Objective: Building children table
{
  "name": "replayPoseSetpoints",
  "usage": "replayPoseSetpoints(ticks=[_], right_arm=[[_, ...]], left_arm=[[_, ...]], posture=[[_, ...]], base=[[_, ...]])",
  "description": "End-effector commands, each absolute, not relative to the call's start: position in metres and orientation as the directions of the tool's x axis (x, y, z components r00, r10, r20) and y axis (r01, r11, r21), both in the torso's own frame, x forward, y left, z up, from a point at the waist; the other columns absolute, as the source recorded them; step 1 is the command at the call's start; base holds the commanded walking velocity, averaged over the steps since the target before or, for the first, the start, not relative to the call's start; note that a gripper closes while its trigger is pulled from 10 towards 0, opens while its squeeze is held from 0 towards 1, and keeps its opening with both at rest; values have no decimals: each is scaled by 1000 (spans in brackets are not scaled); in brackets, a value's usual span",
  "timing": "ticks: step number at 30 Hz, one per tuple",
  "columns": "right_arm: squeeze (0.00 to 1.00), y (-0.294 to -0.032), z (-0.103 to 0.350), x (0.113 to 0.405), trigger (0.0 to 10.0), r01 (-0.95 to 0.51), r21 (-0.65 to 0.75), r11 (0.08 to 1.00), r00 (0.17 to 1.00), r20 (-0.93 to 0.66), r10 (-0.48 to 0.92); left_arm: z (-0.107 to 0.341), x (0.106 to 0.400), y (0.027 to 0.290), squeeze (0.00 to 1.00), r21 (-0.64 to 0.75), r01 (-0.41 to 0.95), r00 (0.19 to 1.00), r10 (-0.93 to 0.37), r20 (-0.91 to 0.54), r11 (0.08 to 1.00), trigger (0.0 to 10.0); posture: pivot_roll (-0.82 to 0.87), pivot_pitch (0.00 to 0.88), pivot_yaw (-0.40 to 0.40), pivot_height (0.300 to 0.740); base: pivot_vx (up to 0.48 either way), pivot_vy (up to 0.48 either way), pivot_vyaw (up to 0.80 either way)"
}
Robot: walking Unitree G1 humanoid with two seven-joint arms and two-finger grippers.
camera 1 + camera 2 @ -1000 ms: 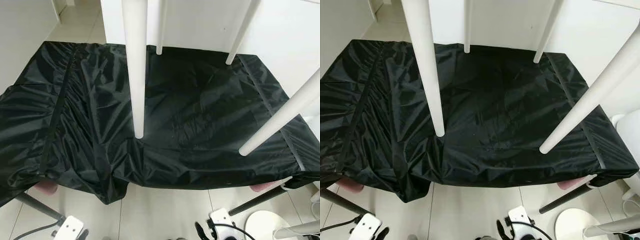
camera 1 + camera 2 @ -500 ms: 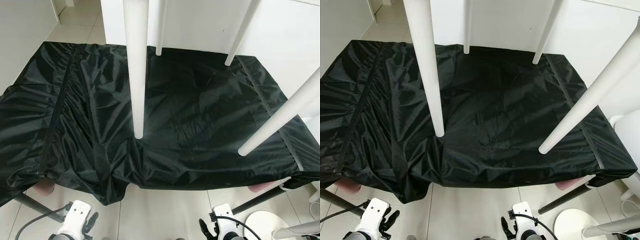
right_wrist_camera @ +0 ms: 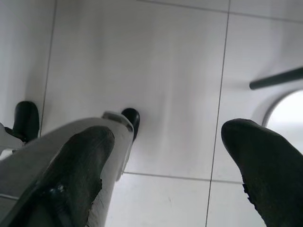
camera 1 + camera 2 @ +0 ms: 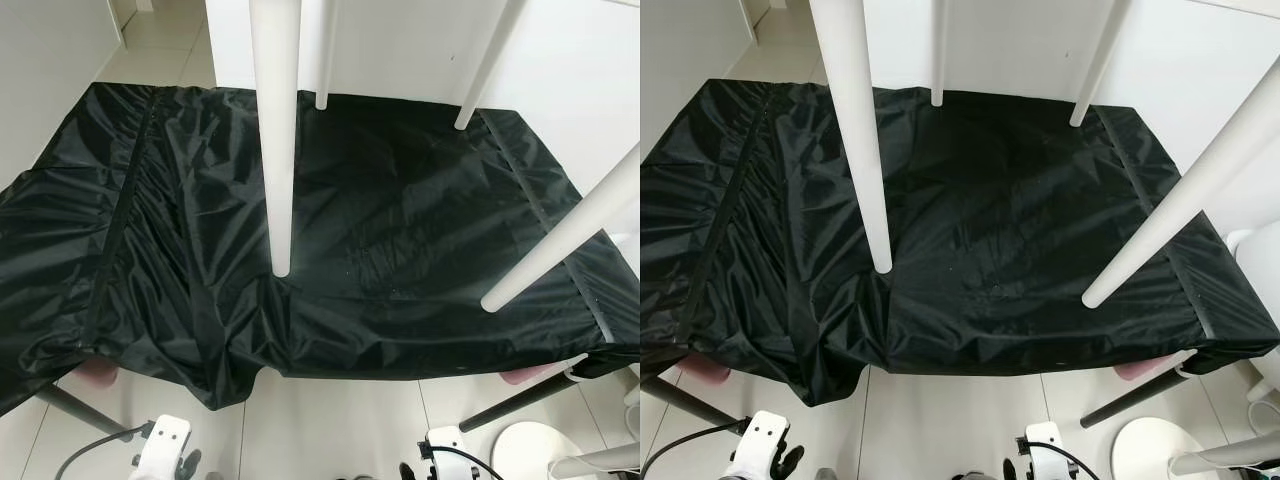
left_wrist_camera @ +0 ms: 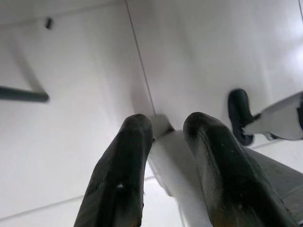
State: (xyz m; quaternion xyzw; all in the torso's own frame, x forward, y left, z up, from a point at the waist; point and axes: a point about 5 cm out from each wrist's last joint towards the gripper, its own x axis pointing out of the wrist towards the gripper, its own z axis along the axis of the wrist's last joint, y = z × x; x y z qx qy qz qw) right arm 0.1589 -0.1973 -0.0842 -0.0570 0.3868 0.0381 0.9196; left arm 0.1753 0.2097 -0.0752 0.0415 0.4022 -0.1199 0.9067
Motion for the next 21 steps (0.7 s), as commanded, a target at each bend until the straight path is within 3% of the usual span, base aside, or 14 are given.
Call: replayPoseSetpoints(ticks=[1,10,21], right_arm=[[0,-199,-90,148,10000,-98,-86,991,656,-755,0],[0,-197,-92,149,10000,-76,-136,988,625,-778,-59],[0,-190,-95,148,10000,-56,-93,994,595,-803,-42]], left_arm=[[-82,166,214,0,14,181,611,-101,-785,983,10000],[-87,163,209,0,69,180,560,-45,-827,981,10000],[-85,172,200,0,49,170,573,-58,-817,984,10000]], posture=[[98,131,-59,740],[89,117,-53,740],[99,103,-60,740]], base=[[0,0,0],[0,0,0],[0,0,0]])
